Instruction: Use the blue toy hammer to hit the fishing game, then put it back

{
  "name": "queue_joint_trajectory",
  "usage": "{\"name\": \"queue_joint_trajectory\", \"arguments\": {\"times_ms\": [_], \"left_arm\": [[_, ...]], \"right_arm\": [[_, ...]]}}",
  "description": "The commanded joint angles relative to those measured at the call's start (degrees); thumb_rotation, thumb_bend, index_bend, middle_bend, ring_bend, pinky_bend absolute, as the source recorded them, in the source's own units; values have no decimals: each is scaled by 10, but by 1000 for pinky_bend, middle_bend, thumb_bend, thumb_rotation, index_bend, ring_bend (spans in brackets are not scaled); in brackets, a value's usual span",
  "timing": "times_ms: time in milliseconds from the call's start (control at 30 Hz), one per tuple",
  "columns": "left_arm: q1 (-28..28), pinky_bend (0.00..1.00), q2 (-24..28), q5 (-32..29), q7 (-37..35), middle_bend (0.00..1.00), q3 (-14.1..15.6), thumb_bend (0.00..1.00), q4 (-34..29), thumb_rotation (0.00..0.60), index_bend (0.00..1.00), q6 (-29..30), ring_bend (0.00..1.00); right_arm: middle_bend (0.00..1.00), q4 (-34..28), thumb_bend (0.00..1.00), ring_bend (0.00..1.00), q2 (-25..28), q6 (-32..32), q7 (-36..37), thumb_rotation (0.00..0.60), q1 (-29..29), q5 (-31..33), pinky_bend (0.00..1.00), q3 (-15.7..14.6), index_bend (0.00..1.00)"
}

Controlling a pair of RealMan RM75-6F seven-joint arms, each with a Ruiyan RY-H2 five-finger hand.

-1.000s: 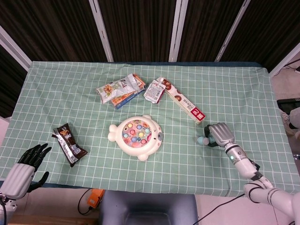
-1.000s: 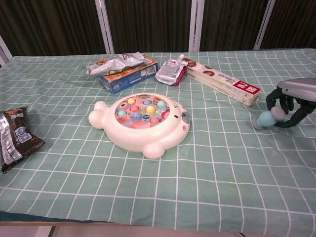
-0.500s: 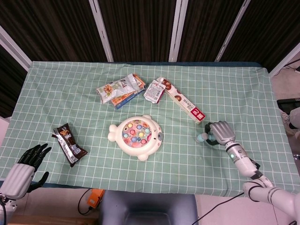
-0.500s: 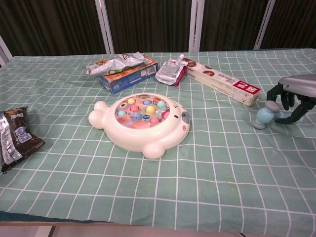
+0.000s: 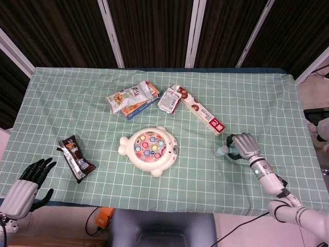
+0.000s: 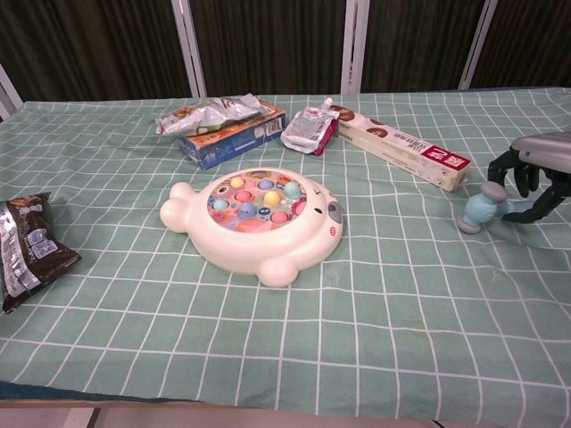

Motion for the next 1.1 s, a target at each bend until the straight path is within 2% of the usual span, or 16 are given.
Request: {"name": "queue_joint_trajectory", "arguments": {"times_ms": [33,300,467,567,700,767,900,1000,1100], "left_arm": [[0,128,0,0,0,43,0,421,0,600,0,0,30],[-1,128,-1,0,1,42,0,422,0,600,0,-1,30],[0,128,0,-1,0,43,-1,422,0,600,0,0,30],[0,128,-1,-3,-1,42,-2,422,1,600,0,1,30],[-1,128,-2,-4,0,42,-3,421,1,600,0,-1,30],[-1,128,-2,-3,1,42,-3,422,1,600,0,0,30],[1,129,-4,0,4,41,-2,422,1,600,0,3,30],[2,128,-5,0,9,41,-2,421,2,600,0,4,30],[2,128,-7,-2,14,41,-2,421,0,600,0,2,30]], "right_arm": [[529,-3,403,547,4,3,4,600,-2,-1,542,0,620],[524,-15,403,546,18,17,11,600,-9,-7,541,1,612],[504,-50,402,526,45,58,21,600,-24,-25,521,-1,587],[437,-103,398,455,75,132,15,600,-54,-52,499,-5,518],[322,-191,383,330,114,260,-57,600,-117,-89,448,-22,432],[246,-245,349,250,138,308,-113,600,-153,-96,388,-36,347],[34,-344,291,43,175,402,-216,600,-244,-102,210,-82,67],[0,-336,280,0,162,476,-196,600,-300,-128,150,-102,13],[0,-279,277,0,135,515,-136,600,-329,-138,114,-100,5]]}}
